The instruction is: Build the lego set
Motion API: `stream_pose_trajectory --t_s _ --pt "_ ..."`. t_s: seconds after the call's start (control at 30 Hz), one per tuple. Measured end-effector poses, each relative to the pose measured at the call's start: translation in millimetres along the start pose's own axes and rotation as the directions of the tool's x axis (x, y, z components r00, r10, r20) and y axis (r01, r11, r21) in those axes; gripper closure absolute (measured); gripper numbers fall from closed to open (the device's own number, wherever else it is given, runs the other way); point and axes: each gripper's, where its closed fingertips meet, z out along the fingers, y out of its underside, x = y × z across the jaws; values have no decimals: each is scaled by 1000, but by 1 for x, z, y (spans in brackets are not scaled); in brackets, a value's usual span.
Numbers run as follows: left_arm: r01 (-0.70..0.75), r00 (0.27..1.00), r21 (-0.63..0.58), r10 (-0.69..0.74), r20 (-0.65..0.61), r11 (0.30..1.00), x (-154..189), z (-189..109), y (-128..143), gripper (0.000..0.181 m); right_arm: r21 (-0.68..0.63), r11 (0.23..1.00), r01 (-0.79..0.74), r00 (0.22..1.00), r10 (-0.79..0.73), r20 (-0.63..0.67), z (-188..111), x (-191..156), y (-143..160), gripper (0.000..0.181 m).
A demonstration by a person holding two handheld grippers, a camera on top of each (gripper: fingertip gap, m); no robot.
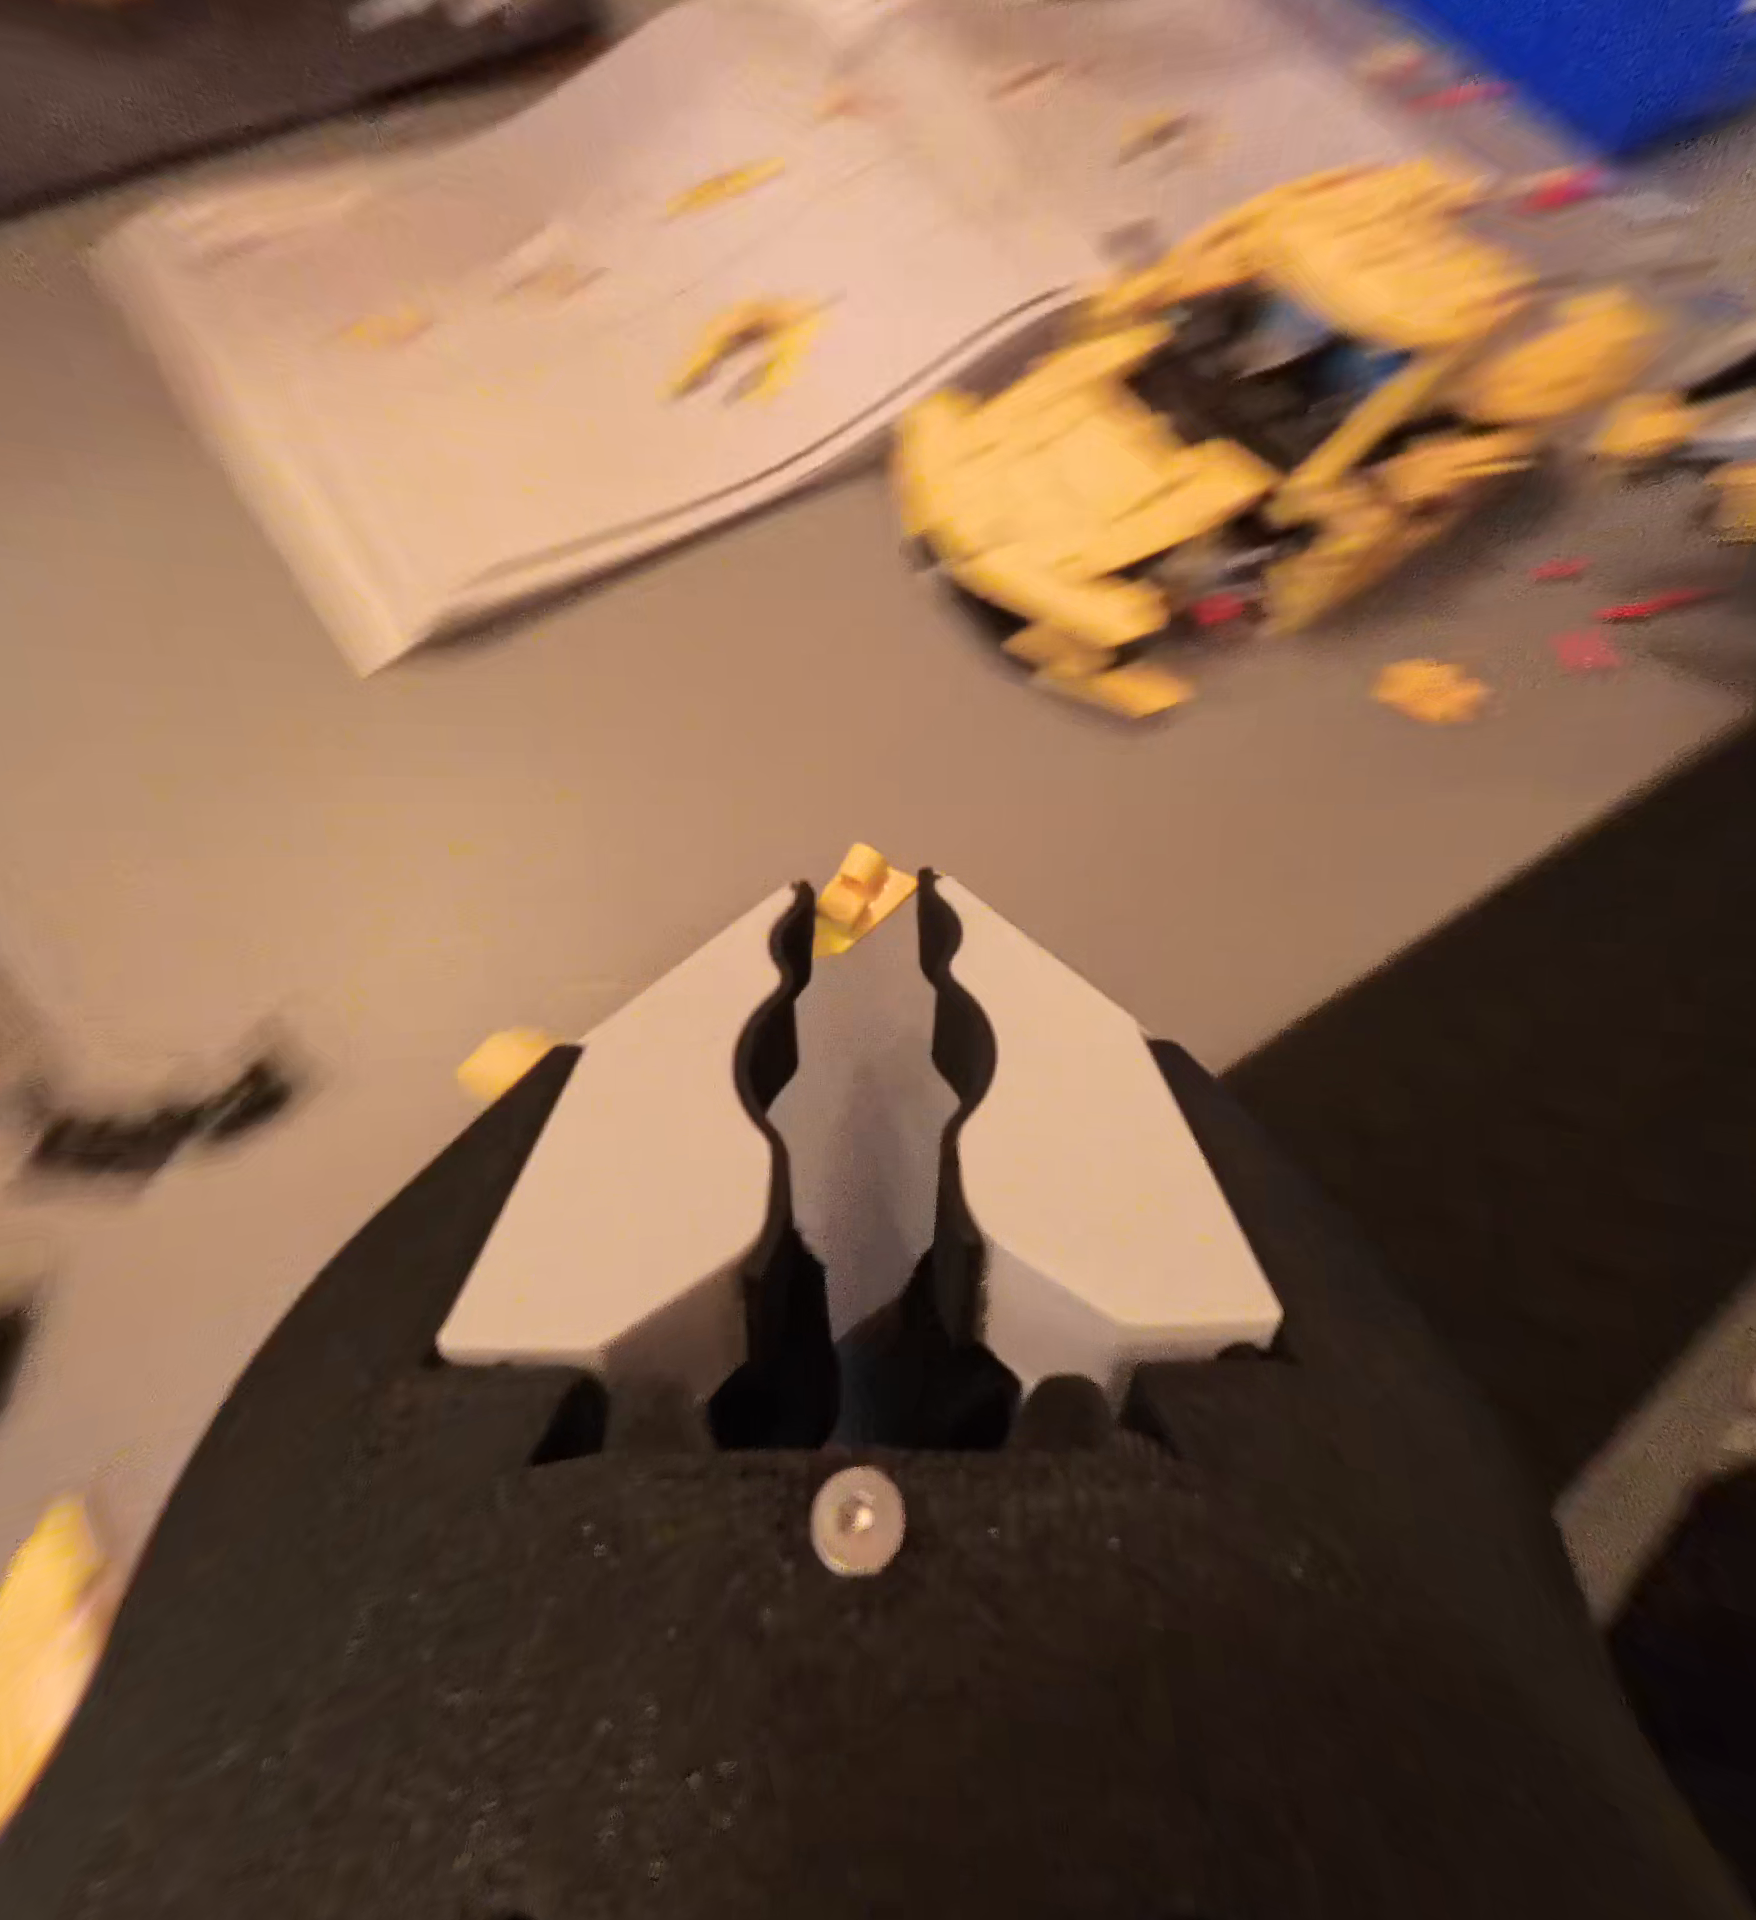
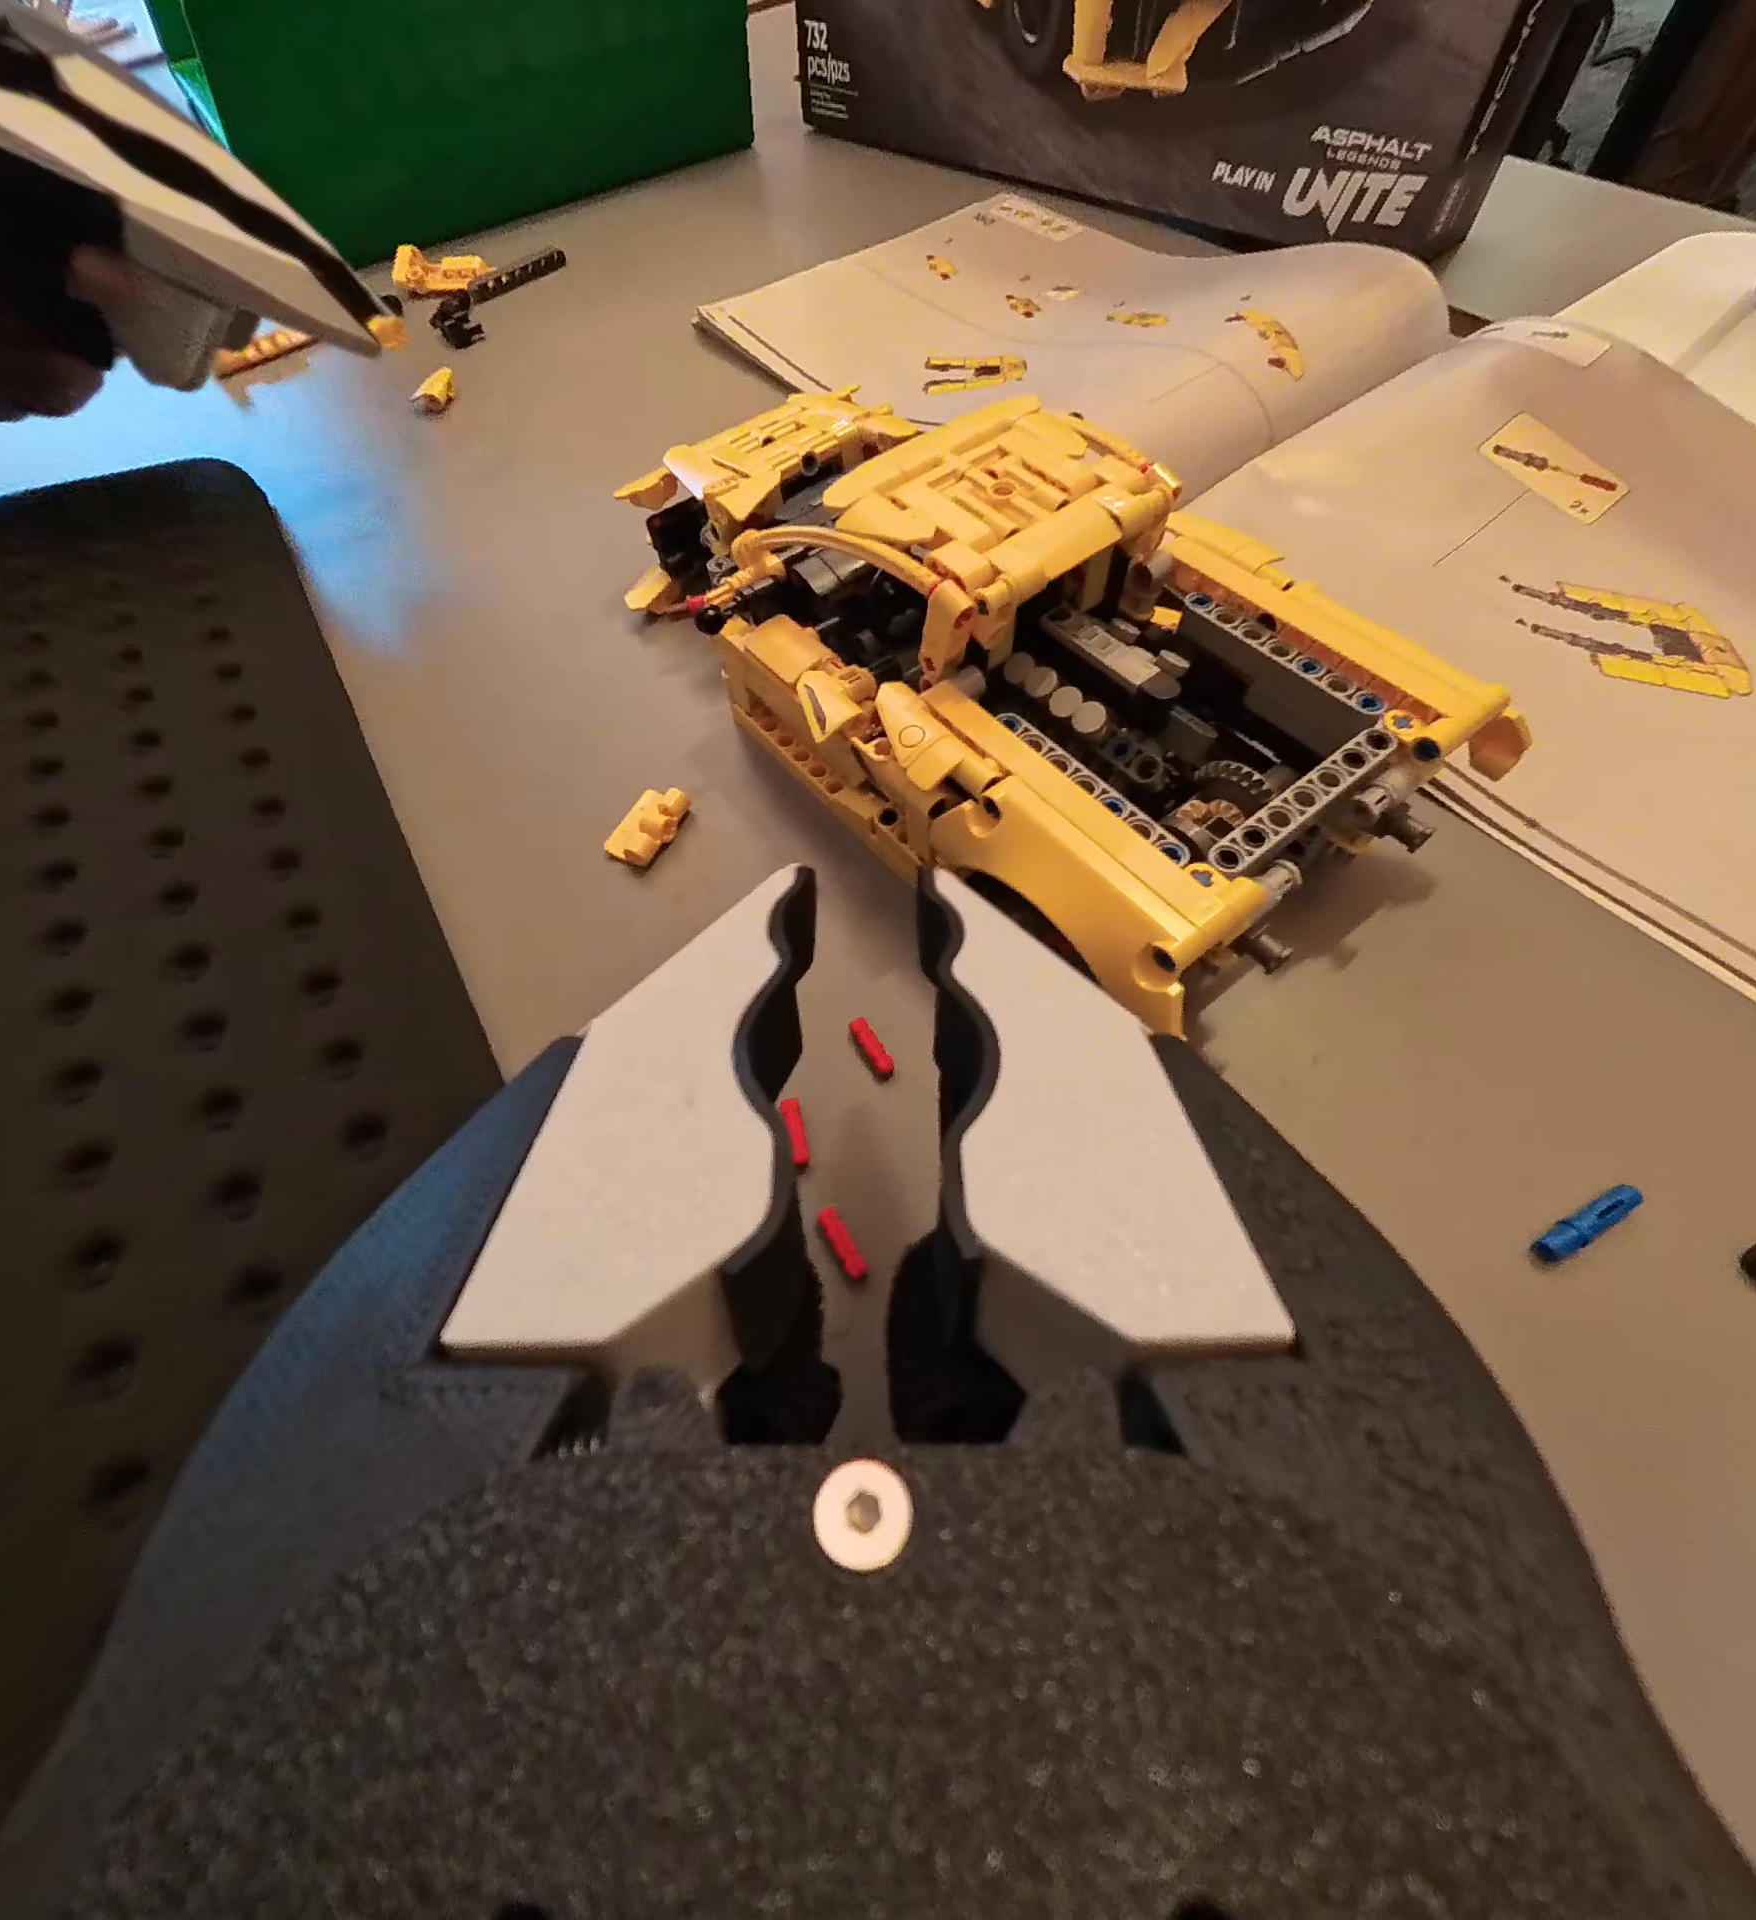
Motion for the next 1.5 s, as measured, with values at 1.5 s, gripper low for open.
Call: stream_pose_trajectory --t_s 1.5 --pt "-75 985 -22 70 -159 997 50 45 -12 161 -26 999 45 999 -45 -6 5 -1 6 165"
